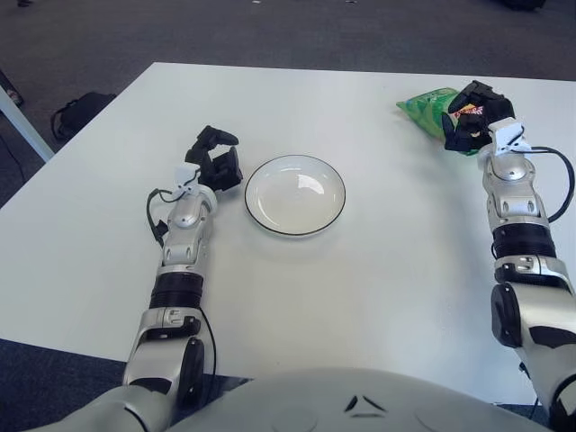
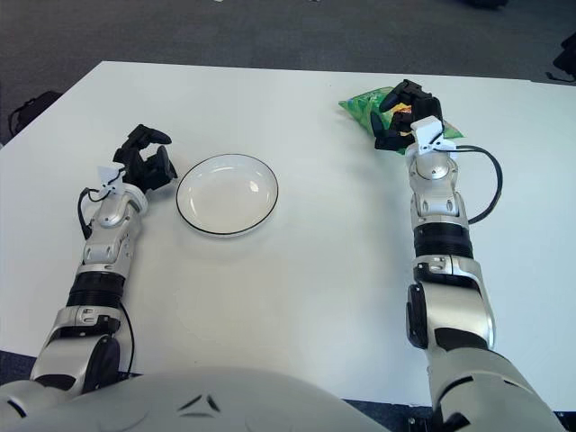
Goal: Put the snack into the plate.
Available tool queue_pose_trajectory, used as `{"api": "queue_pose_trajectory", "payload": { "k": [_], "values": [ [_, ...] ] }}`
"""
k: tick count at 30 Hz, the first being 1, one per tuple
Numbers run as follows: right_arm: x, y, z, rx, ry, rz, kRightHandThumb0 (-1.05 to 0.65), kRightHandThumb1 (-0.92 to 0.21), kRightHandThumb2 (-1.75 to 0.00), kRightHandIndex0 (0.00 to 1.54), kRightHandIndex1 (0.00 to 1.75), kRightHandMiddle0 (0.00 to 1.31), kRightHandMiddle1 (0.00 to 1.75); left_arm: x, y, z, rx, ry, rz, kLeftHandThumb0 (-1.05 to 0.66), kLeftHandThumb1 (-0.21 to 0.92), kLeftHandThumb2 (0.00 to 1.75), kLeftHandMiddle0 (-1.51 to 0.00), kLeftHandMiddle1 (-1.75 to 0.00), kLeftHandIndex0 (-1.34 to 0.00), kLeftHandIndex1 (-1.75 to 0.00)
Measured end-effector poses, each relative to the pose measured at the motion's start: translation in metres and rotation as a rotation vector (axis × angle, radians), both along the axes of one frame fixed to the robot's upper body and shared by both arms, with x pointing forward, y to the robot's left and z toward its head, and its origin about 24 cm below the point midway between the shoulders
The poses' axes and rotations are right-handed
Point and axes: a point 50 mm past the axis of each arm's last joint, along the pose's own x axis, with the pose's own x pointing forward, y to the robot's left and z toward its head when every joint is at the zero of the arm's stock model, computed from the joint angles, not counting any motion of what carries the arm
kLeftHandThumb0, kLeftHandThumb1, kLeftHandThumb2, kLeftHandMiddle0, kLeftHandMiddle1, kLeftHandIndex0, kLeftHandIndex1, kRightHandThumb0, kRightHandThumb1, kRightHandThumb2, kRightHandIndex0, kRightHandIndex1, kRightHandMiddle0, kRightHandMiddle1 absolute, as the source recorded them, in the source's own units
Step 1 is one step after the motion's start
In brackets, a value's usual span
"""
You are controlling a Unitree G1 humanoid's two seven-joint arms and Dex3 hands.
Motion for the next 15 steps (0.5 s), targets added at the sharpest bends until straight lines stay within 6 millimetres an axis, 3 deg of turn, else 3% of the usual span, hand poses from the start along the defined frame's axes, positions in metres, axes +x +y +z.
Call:
{"api": "queue_pose_trajectory", "payload": {
  "k": [6, 15],
  "values": [
    [0.009, -0.002, 0.007, -0.121, 0.011, -0.018, -0.42, -0.54, -1.03, 0.96, 1.75, 0.44, 1.75, 0.000, 0.000, 0.000, 0.004, -0.008, -0.003, -0.42, 0.51, 1.08, -1.01, -1.75, -0.47, -1.75],
    [0.018, 0.005, 0.012, -0.358, -0.009, -0.012, -0.42, -0.54, -1.04, 0.95, 1.75, 0.44, 1.75, 0.000, 0.000, -0.002, 0.013, -0.003, -0.002, -0.42, 0.50, 1.08, -1.03, -1.75, -0.47, -1.75]
  ]
}}
